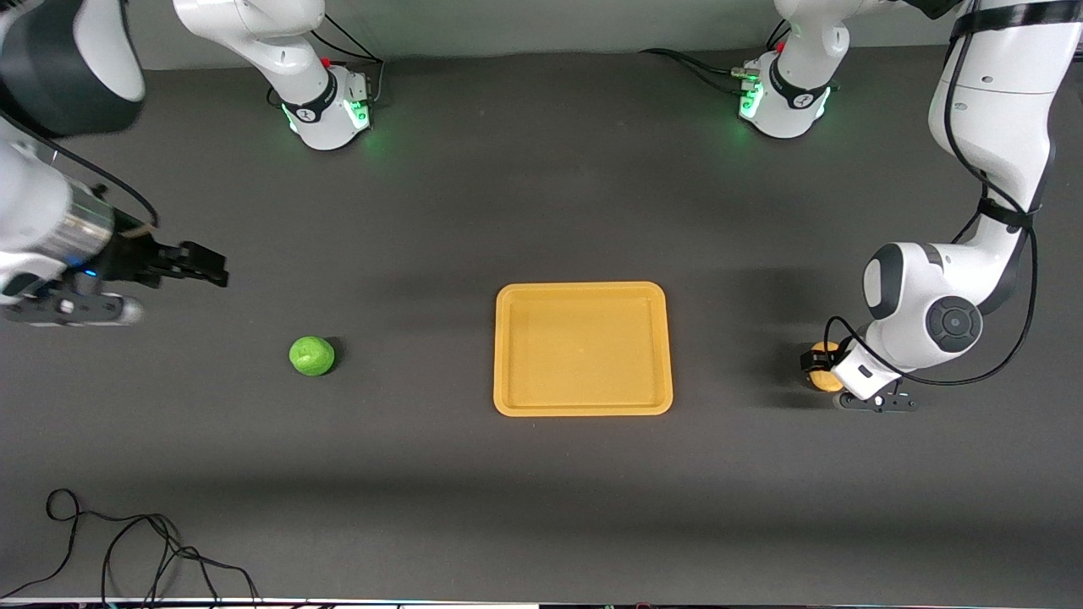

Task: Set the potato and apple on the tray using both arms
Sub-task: 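Carry the potato toward the tray while the right gripper reaches the apple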

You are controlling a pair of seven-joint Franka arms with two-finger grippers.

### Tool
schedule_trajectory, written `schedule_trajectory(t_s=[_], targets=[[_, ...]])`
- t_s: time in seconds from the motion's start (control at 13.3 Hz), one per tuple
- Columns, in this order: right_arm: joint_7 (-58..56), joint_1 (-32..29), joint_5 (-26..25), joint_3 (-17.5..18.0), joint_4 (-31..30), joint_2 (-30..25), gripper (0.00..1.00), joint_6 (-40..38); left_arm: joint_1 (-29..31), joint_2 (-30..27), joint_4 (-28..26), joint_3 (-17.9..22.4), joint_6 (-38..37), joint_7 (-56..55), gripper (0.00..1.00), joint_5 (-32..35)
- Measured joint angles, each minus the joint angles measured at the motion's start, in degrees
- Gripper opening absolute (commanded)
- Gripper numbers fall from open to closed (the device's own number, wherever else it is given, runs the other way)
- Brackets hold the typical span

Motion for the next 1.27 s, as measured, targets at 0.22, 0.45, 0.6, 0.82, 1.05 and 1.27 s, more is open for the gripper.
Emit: schedule_trajectory(t_s=[0.22, 0.45, 0.6, 0.82, 1.05, 1.27], targets=[[0.1, 1.74, -2.95, 0.01, -5.19, 2.77, 0.99, 7.04, -0.09, -0.12, 0.07, -0.21, 0.39, -1.38, 0.53, 0.02], [0.11, 1.52, -2.99, -0.67, -12.7, 4.17, 1.0, 19.63, -0.37, -1.46, 0.75, -0.83, 0.13, -2.6, 0.53, 0.03], [0.72, 1.44, -2.85, -1.61, -19.41, 4.84, 1.0, 29.06, -3.54, -4.63, 0.92, -1.44, -3.48, -8.2, 0.53, 0.05], [3.5, 1.36, -2.79, -2.39, -28.93, 6.25, 0.98, 40.85, -13.53, -8.96, 2.84, -1.76, -11.54, -21.81, 0.53, 0.09], [6.54, 1.37, -2.76, -2.47, -32.2, 10.43, 0.92, 47.58, -21.45, -9.82, 6.54, -1.82, -17.35, -32.35, 0.53, 0.11], [7.54, 1.35, -2.76, -2.63, -31.42, 13.84, 0.76, 50.17, -28.24, -7.4, 8.67, -1.8, -17.38, -40.71, 0.55, 0.33]])
